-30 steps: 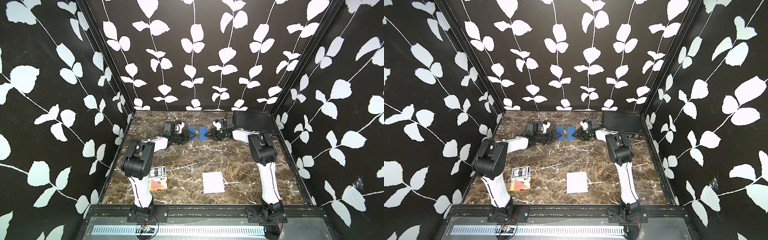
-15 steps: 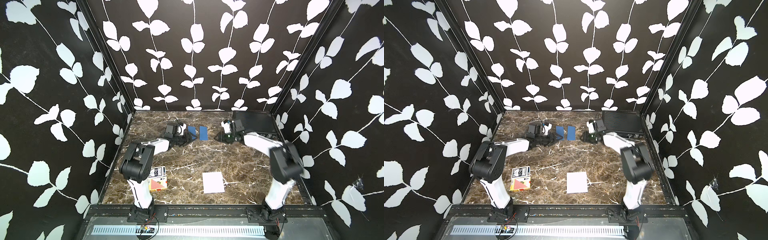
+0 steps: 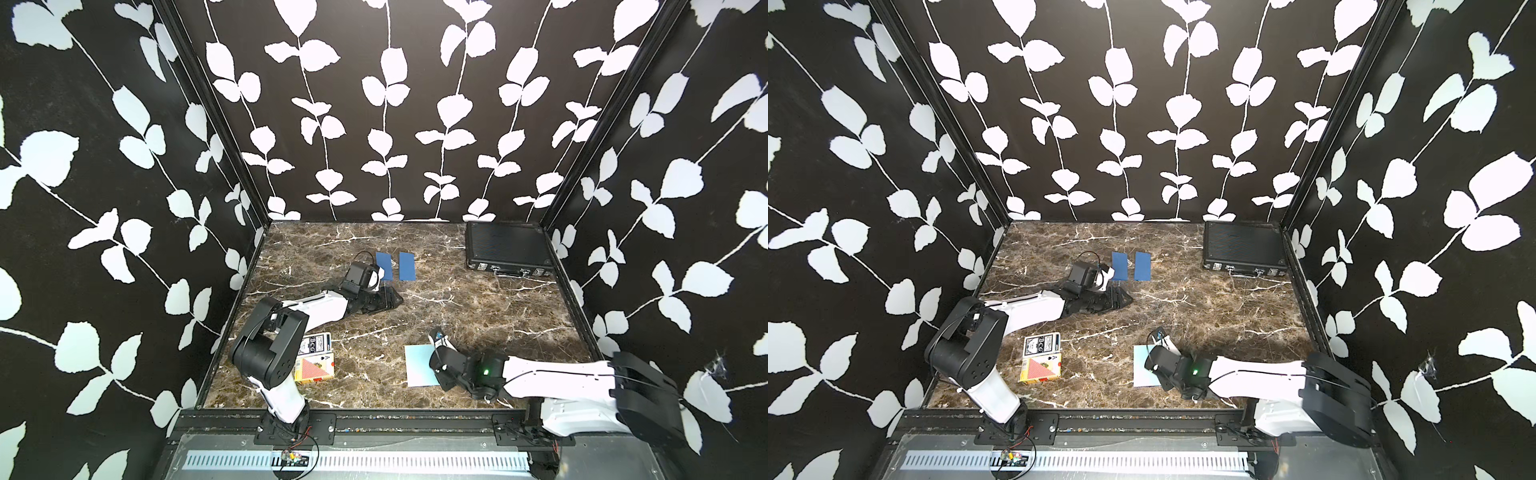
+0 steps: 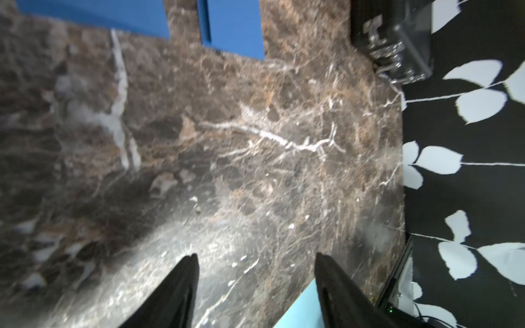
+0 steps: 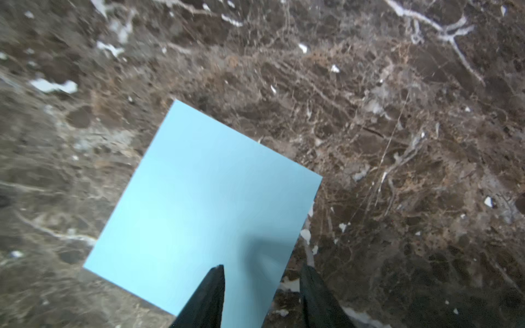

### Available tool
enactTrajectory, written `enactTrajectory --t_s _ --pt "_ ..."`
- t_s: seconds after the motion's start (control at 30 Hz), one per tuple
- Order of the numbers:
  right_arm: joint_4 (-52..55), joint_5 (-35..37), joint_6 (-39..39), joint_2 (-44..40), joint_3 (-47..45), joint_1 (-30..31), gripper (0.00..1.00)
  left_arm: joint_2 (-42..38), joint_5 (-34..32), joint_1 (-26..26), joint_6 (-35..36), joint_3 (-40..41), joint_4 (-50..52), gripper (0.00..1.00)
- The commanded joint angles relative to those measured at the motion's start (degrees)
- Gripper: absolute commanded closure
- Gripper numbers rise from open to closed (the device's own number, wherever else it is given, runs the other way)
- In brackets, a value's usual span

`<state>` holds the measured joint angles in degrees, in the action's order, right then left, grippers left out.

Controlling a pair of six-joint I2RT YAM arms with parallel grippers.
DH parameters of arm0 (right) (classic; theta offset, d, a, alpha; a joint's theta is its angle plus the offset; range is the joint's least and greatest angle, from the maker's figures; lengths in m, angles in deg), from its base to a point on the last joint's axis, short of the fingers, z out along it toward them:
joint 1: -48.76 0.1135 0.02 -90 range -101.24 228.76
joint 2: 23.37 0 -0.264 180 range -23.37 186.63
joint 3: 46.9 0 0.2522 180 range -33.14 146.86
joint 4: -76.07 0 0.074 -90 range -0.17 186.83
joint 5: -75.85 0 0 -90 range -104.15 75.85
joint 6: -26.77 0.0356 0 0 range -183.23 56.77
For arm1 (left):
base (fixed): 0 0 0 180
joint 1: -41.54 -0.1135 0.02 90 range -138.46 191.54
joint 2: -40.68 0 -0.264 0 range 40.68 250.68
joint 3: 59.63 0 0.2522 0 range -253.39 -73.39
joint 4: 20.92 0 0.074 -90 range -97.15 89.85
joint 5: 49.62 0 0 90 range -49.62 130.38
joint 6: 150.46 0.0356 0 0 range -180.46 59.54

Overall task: Fold the square paper along the opposite sides
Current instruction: Move the paper at the center of the board.

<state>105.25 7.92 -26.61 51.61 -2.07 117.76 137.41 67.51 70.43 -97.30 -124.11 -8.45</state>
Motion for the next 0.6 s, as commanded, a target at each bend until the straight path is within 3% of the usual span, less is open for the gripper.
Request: enactTrajectory --t_s 0.0,0.13,0.27,0.57 --pt "-5.83 6.53 1.94 4.07 -1.67 0.35 0.52 -2.46 -0.91 0.14 0.98 1.32 1.88 0.32" --pt "-10.50 6.97 0.93 9.20 -2.05 -1.23 0.47 -1.35 -0.36 -0.09 1.28 0.60 2.26 0.31" --pt "-14.40 3.51 -0.79 14.10 -1.48 -7.03 0.47 -0.33 0.32 -0.84 1.18 0.46 1.79 0.31" --pt "-18.82 -3.91 -13.07 25.58 8.22 -16.78 0.47 2.00 0.74 -3.67 4.48 -1.97 6.32 0.31"
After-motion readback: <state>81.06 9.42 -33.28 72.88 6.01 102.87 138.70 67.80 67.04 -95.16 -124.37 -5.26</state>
